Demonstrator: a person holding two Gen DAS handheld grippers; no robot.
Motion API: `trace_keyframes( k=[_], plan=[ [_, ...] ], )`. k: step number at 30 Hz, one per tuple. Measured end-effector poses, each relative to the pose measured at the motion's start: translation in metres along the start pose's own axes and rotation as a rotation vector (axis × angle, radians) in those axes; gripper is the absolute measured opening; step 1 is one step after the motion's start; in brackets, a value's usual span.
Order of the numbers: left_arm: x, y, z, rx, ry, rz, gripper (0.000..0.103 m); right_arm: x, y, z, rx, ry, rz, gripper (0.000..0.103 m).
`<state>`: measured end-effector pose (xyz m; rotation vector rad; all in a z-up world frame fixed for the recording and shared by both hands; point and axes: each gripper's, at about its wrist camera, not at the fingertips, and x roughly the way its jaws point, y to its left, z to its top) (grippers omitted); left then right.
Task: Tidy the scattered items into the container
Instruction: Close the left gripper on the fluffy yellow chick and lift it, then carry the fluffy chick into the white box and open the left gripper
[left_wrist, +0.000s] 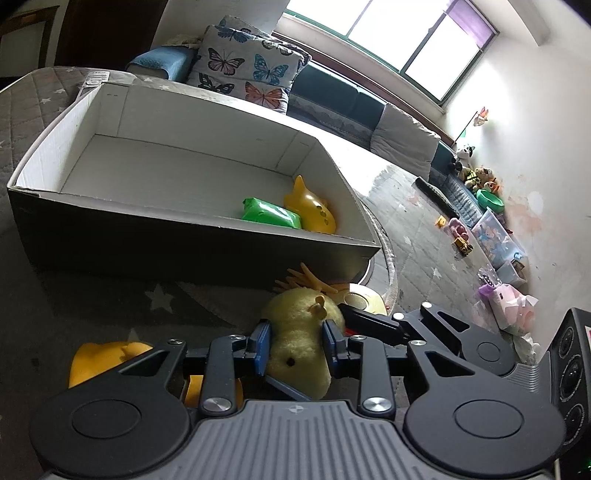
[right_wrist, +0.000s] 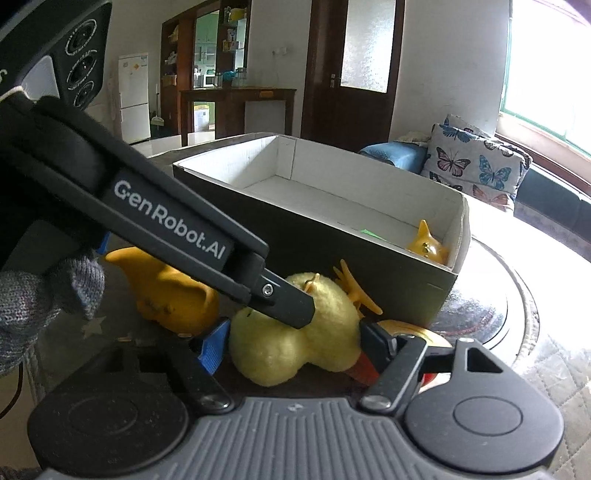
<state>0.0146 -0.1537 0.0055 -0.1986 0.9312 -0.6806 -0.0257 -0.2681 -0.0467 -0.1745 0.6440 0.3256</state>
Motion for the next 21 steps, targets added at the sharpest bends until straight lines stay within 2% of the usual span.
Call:
trace_keyframes(
  k=[12,21],
  plan=[
    [-0.028,-0.017,0.003,0.025,-0.077,-0.035,0.031,-0.035,0.006,0.011,-0.051,-0.08,-0.039,0.075],
    [-0.036,-0.021,0.035,0.038,-0.166,-0.028,0.031,-0.036,-0.004,0.045,-0.1,-0.152,-0.065,0.075]
  ],
)
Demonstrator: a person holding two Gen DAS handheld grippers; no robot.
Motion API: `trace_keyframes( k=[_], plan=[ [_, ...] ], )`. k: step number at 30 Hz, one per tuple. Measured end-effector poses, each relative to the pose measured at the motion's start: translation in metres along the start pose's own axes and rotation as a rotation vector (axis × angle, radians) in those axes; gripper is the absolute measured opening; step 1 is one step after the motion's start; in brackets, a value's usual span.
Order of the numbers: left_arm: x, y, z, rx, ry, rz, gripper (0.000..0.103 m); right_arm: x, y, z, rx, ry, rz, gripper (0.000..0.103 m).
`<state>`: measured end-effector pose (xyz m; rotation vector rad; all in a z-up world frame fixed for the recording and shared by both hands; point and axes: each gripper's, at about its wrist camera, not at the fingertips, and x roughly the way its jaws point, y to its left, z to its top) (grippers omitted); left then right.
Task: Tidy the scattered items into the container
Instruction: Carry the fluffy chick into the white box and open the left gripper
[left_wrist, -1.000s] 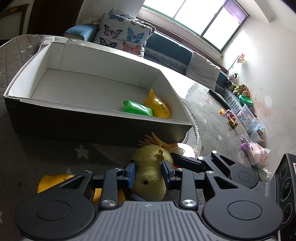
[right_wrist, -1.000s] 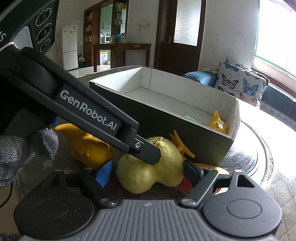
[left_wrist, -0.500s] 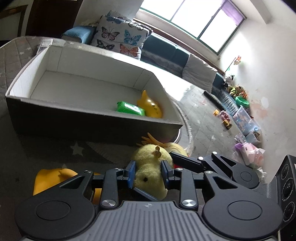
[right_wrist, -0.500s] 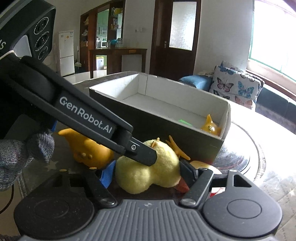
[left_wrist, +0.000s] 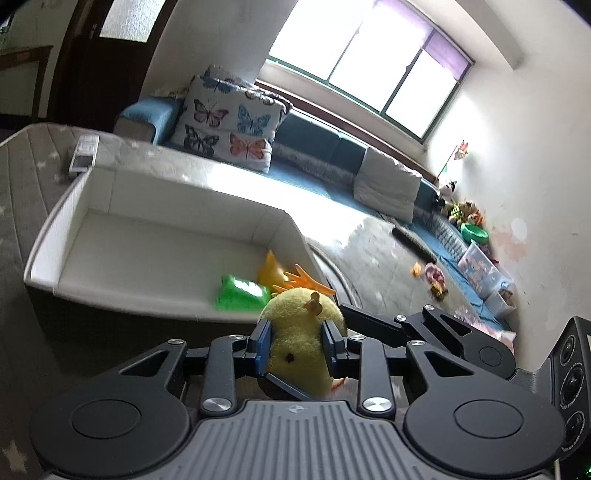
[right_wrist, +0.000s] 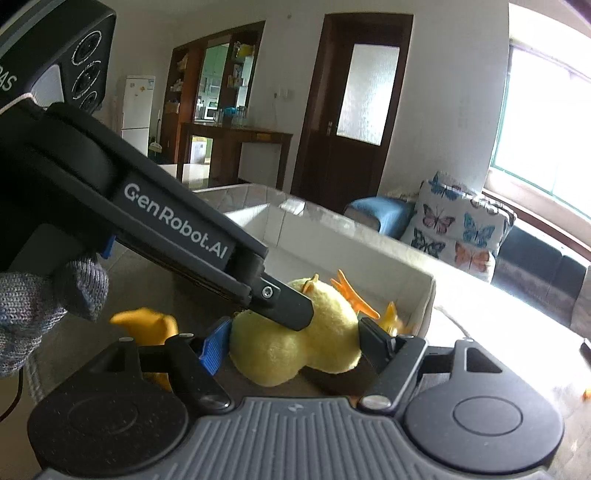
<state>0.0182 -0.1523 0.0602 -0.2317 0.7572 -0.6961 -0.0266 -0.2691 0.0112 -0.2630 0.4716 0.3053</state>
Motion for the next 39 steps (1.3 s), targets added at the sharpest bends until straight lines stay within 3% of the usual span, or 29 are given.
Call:
trace_keyframes(
  k=[12,25,39],
  plan=[
    [0.058,0.026,0.054,-0.024,-0.004,0.016,0.031,0.069,-0.044,0.033,-0.002,0.038,0.018,0.075],
    [0.113,0.069,0.075,-0.079,0.074,0.064,0.031,0.148,-0.064,0.037,0.002,0.16,0.068,0.075],
    [0.106,0.073,0.075,-0.096,0.066,0.093,0.031,0.131,-0.069,0.042,0.024,0.132,0.065,0.075]
  ],
)
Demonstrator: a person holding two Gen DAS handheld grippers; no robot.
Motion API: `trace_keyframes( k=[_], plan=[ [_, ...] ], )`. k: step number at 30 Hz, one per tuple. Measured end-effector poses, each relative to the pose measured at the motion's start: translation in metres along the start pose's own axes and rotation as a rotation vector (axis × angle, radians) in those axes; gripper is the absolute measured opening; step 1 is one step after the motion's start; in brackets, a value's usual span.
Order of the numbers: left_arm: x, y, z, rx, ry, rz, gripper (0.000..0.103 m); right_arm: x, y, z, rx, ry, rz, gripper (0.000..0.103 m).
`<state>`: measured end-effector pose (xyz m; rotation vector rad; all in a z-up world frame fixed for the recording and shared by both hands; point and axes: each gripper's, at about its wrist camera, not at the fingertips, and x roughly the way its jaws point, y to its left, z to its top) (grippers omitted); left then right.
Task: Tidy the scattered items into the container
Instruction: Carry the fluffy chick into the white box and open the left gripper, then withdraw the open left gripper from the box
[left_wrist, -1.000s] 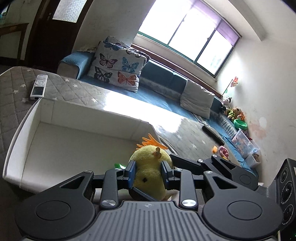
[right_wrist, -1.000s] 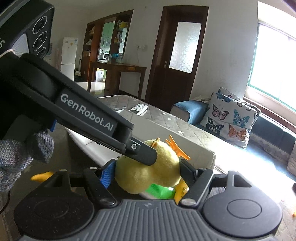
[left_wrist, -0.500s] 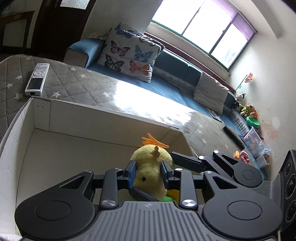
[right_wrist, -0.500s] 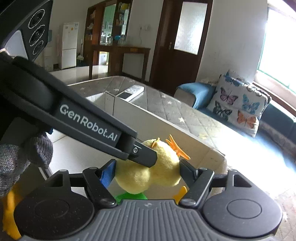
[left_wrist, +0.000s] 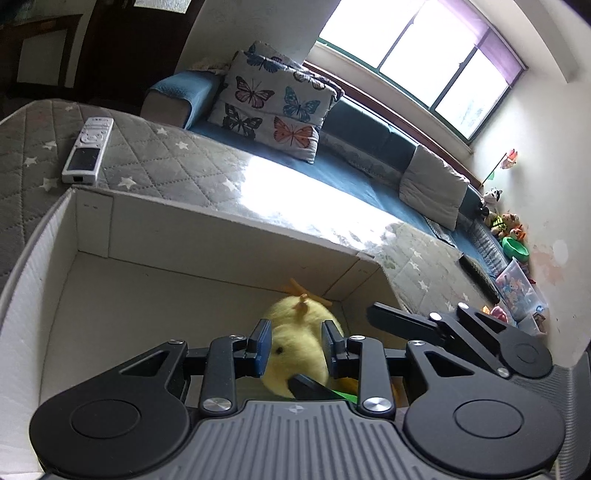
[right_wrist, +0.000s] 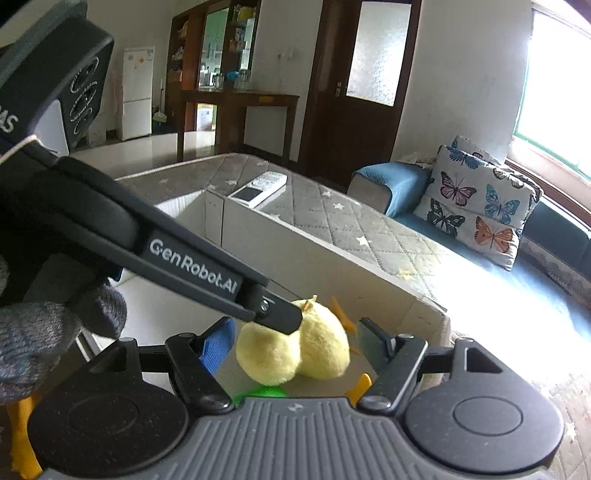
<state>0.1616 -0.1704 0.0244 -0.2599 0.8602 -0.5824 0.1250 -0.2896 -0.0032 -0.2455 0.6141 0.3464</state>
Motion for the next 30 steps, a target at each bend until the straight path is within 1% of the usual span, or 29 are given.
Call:
trace_keyframes(
  k=[9,11,15,19,23,30],
  plan=[
    [-0.029,-0.021,-0.007,0.032,-0.042,-0.013,0.031,-0.048,0.001,-0.011,0.008,-0.059,-0.023,0.077],
    [-0.037,-0.026,-0.011,0.038,-0.05,-0.02,0.032,-0.06,0.002,-0.016,0.009,-0.072,-0.03,0.08],
    [-0.05,-0.034,-0.023,0.045,-0.059,-0.036,0.032,-0.083,0.006,-0.028,0.02,-0.091,-0.041,0.08],
    [-0.061,-0.043,-0.038,0.054,-0.059,-0.046,0.032,-0.1,0.011,-0.045,0.024,-0.083,-0.056,0.081],
    [-0.069,-0.049,-0.053,0.074,-0.055,-0.038,0.032,-0.112,0.02,-0.063,0.042,-0.066,-0.07,0.082],
    [-0.077,-0.058,-0.076,0.1,-0.04,-0.031,0.033,-0.121,0.023,-0.09,0.085,-0.034,-0.087,0.083]
  ],
)
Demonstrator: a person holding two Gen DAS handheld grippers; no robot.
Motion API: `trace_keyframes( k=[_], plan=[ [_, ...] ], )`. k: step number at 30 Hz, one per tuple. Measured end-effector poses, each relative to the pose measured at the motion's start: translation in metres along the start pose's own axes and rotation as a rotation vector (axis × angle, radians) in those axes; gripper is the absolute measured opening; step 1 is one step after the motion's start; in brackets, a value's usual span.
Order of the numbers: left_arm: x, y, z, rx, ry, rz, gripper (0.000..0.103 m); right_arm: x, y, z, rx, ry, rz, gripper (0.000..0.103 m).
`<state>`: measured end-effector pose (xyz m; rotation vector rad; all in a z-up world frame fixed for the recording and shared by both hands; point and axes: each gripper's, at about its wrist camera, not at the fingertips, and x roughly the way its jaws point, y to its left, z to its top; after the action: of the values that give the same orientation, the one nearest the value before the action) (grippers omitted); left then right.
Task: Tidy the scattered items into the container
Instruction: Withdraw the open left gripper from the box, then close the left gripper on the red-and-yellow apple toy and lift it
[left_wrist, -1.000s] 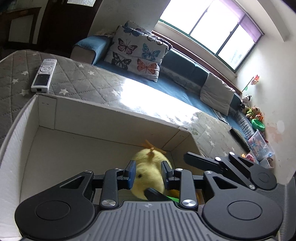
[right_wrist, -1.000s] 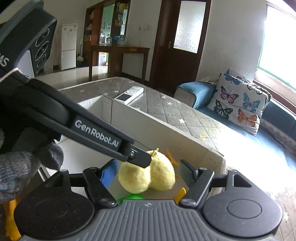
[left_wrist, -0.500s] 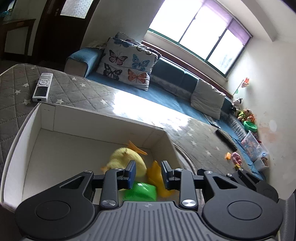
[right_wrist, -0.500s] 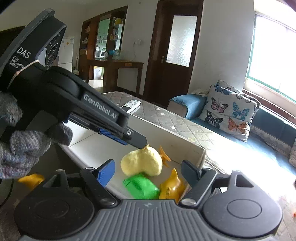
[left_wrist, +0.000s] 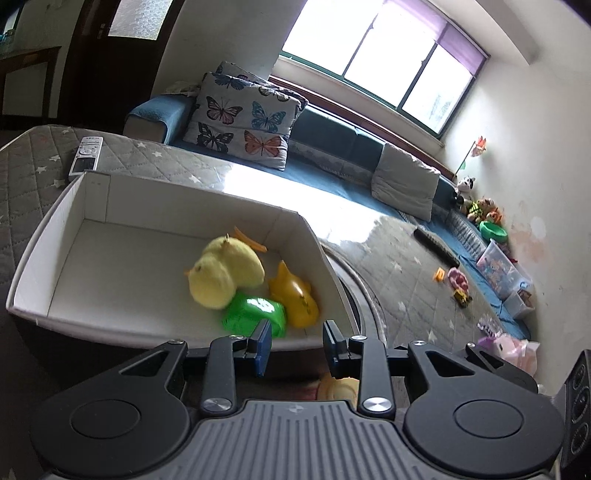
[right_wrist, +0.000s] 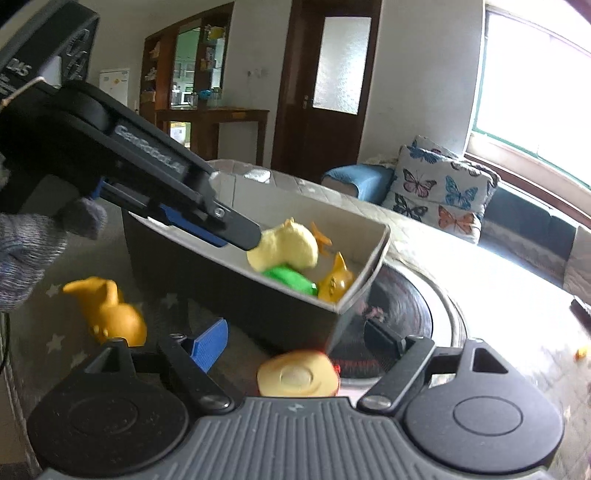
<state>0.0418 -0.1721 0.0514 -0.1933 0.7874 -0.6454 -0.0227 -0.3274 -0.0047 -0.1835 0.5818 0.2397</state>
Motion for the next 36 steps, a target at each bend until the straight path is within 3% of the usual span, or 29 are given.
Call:
trace_keyframes(
  k=[12,25,36],
  plan=[
    [0.016,-0.007,-0.03,-0.015,0.092,-0.006,0.033,0.001,0.001,-0.036,0.062,0.052,-0.034,0.083],
    [0.039,-0.009,-0.033,-0.038,0.146,-0.039,0.033,0.012,0.004,-0.038,0.062,0.054,-0.046,0.081],
    [0.053,-0.008,-0.034,-0.058,0.181,-0.085,0.033,0.021,0.007,-0.036,0.051,0.061,-0.039,0.065]
  ],
)
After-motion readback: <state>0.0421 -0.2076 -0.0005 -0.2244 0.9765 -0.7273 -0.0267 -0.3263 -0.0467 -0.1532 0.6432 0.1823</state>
